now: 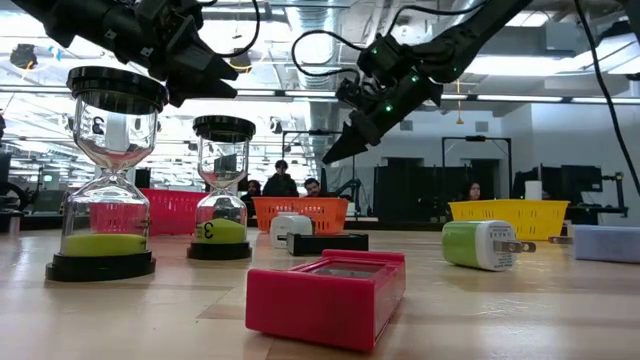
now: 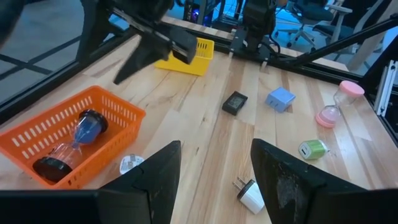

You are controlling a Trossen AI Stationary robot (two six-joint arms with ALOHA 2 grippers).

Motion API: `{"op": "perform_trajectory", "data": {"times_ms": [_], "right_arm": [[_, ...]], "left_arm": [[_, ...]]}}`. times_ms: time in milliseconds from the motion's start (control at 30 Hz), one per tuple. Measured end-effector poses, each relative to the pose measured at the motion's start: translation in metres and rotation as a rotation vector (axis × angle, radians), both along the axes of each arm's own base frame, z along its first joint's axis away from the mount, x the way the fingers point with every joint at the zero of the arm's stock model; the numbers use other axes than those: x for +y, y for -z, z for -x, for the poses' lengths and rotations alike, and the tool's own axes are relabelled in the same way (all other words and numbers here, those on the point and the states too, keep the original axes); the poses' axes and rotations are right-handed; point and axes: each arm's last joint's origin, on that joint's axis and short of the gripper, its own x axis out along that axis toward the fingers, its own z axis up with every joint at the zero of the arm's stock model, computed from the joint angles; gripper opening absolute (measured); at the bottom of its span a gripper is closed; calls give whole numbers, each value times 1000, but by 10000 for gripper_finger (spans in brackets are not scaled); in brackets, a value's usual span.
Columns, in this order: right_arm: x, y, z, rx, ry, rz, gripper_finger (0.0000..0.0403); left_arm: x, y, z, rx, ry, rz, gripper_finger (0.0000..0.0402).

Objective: Pick & Place Office items
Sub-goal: Adjust the orange basket

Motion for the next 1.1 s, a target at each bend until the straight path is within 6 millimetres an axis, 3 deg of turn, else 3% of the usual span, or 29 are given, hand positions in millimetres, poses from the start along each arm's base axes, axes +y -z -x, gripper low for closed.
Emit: {"op": "perform_trajectory", "data": {"times_ms": [367,600,833,1100], "right_arm": [[-3,-22,-10,-30,-28,11,260],[-9,-6,-13,35,-57,-57,260],[-25,18,-42,195,-42,-101,260],[-34,15,-59,390,12,-94,247]], "left_arm": [[0,0,0,-2,-1,1,191],[0,-1,0,-10,0,1,191],[0,-2,-1,-17,-2,1,191],[0,-2,-1,-23,-1,0,191]]}}
